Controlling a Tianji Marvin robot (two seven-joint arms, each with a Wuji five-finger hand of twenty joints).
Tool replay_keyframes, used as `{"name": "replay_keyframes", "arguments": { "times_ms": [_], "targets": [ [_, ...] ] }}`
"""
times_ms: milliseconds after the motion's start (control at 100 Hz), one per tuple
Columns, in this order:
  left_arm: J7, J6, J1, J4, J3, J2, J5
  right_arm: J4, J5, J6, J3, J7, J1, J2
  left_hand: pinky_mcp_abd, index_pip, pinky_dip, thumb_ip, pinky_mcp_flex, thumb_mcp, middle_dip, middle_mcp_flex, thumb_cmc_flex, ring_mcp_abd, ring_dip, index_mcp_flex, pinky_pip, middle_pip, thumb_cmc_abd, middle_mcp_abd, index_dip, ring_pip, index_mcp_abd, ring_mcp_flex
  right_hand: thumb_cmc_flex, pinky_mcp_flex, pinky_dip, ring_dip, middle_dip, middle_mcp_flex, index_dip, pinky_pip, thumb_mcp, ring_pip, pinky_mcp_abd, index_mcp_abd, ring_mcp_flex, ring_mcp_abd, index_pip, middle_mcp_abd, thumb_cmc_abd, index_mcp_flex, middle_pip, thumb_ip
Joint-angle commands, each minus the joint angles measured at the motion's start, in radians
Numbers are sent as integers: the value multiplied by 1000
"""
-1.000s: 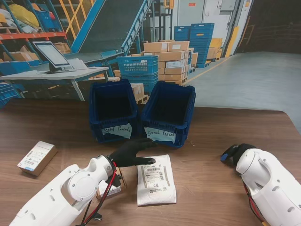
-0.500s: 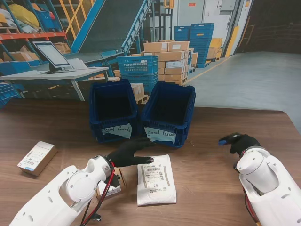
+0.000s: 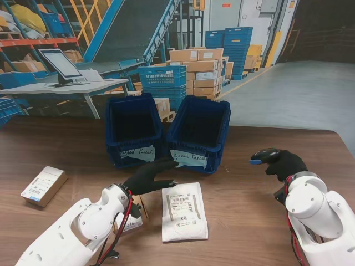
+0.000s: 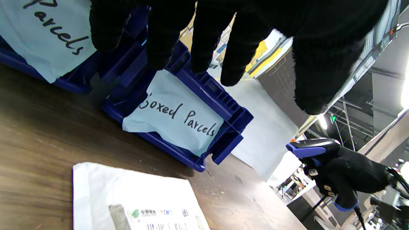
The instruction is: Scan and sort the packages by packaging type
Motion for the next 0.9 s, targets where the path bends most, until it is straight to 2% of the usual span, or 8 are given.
{"name": "replay_keyframes", "arguments": {
  "times_ms": [0, 110, 290, 480, 890],
  "targets": [
    [-3, -10, 3, 6, -1, -10, -1, -39, 14, -10, 5, 2, -23, -4, 1, 10, 21, 23, 4, -30, -12, 12, 30, 10, -7, 35, -20, -4, 32, 3, -4, -4, 4, -13, 121, 13, 15, 5, -1, 5, 0, 44, 200, 45, -18, -85, 28, -39, 14, 14, 95, 86, 18, 26],
    [0, -16, 0, 13, -2, -11, -4, -77, 18, -41, 22, 7, -55, -3, 1, 10, 21, 23, 4, -30, -12, 11, 29, 10, -8, 34, -20, -5, 31, 4, -5, -5, 5, -15, 119, 14, 16, 4, -2, 6, -1, 44, 199, 44, -17, -85, 28, -38, 13, 14, 96, 86, 18, 26],
    [-5, -14, -2, 15, -1, -10, -6, -115, 86, -92, 44, 5, -93, -8, 1, 10, 21, 23, 3, -29, -12, 13, 28, 10, -8, 34, -21, -5, 33, 2, -5, -5, 4, -15, 121, 8, 17, 2, -3, 5, -4, 40, 198, 39, -13, -84, 24, -31, 10, 15, 95, 87, 17, 27],
    [2, -14, 0, 19, 1, -13, -11, -130, 93, -166, 53, 30, -117, -2, 1, 11, 21, 23, 3, -29, -12, 16, 29, 10, -8, 38, -22, -5, 32, 2, -4, -5, 3, -13, 119, 0, 17, 0, -5, 5, -6, 35, 197, 35, -13, -88, 22, -32, 8, 10, 97, 87, 16, 28],
    [5, 0, 32, 2, -34, -11, -13, -127, 127, -290, 3, 11, -148, -4, 0, 16, 21, 23, 6, -28, -11, 31, 29, 12, -8, 54, -23, -2, 31, 5, -3, -4, 3, -9, 111, -26, 26, 4, -5, 9, -6, 38, 201, 38, -4, -100, 15, -23, 10, 2, 98, 90, 19, 35]
  ]
}}
